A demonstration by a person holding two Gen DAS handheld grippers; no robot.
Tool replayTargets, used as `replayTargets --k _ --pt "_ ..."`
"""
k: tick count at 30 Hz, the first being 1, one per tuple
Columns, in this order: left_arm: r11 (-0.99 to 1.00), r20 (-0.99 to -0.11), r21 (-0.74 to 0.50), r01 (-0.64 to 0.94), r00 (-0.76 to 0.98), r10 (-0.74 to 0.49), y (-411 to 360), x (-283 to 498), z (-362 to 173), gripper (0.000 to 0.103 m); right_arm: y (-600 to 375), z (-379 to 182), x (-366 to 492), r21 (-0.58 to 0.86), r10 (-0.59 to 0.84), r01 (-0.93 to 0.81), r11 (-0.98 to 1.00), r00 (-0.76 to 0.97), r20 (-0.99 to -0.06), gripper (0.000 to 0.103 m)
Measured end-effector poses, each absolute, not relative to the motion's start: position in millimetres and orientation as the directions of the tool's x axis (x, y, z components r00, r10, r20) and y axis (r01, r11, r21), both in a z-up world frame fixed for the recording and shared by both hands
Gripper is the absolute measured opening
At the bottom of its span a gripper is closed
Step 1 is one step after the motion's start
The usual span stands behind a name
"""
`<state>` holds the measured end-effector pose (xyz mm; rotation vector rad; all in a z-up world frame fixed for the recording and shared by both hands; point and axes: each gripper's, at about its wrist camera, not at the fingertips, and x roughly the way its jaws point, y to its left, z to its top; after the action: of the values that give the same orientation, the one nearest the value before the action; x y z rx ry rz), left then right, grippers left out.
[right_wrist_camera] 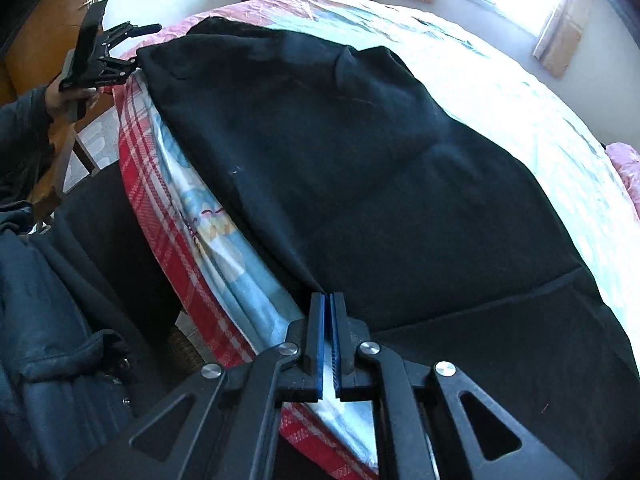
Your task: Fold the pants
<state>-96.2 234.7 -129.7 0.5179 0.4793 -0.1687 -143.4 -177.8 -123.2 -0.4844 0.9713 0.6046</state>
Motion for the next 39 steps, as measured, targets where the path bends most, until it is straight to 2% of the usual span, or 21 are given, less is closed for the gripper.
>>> replayTargets --k 4,9,11,14,16,19,22,29,33,36,39 --pt "0.836 -0.484 0.484 0.259 0.875 0.009 245.3 -94.6 -134.7 0.099 -181.1 -121.9 -148.0 -0.106 0.262 -0.675 0.730 0.420 -0.869 0.005" --pt "0.871 -0.503 0.433 0.233 0.864 0.019 259.3 -86.5 -134.8 0.103 -187.1 -121.5 -148.0 -0.068 0.284 -0.667 0.742 0.405 -0.869 0.005" --pt "0.860 -0.503 0.466 0.209 0.862 0.064 261.8 -84.2 -141.9 0.103 -189.7 -117.1 -151.2 -0.043 0.307 -0.665 0.745 0.400 -0.864 0.005" --pt "0.907 -0.539 0.376 0.191 0.841 0.046 276.2 -76.2 -145.1 0.103 -194.7 -114.3 -154.1 -0.023 0.324 -0.652 0.758 0.406 -0.854 0.005" --pt "0.913 -0.544 0.362 0.189 0.838 0.042 278.5 -75.4 -145.2 0.103 -194.8 -114.4 -153.7 -0.020 0.323 -0.642 0.766 0.413 -0.852 0.005" --pt "0.899 -0.553 0.393 0.193 0.830 0.063 278.3 -77.0 -147.4 0.103 -191.9 -113.2 -154.7 -0.024 0.326 -0.646 0.763 0.417 -0.848 0.005" --pt "0.879 -0.547 0.451 0.153 0.826 0.137 289.0 -81.0 -147.7 0.103 -188.6 -110.3 -155.8 -0.016 0.346 -0.659 0.752 0.415 -0.842 0.005" --pt "0.933 -0.575 0.358 0.036 0.796 0.190 329.3 -90.5 -138.9 0.103 -183.5 -78.0 -127.4 0.080 0.444 -0.653 0.754 0.416 -0.793 0.005" --pt "0.953 -0.574 0.299 0.058 0.808 0.131 319.5 -103.3 -132.0 0.103 -144.0 -50.5 -83.0 0.140 0.512 -0.670 0.729 0.398 -0.761 0.005" --pt "0.983 -0.607 0.162 0.084 0.794 0.032 313.1 -108.4 -123.4 0.103 -81.3 -28.5 -52.5 0.136 0.570 -0.752 0.645 0.355 -0.741 0.005" --pt "0.989 -0.600 0.092 0.117 0.799 -0.039 304.8 -116.3 -109.7 0.103 -14.0 -18.7 -33.3 0.065 0.580 -0.826 0.559 0.334 -0.743 0.005"
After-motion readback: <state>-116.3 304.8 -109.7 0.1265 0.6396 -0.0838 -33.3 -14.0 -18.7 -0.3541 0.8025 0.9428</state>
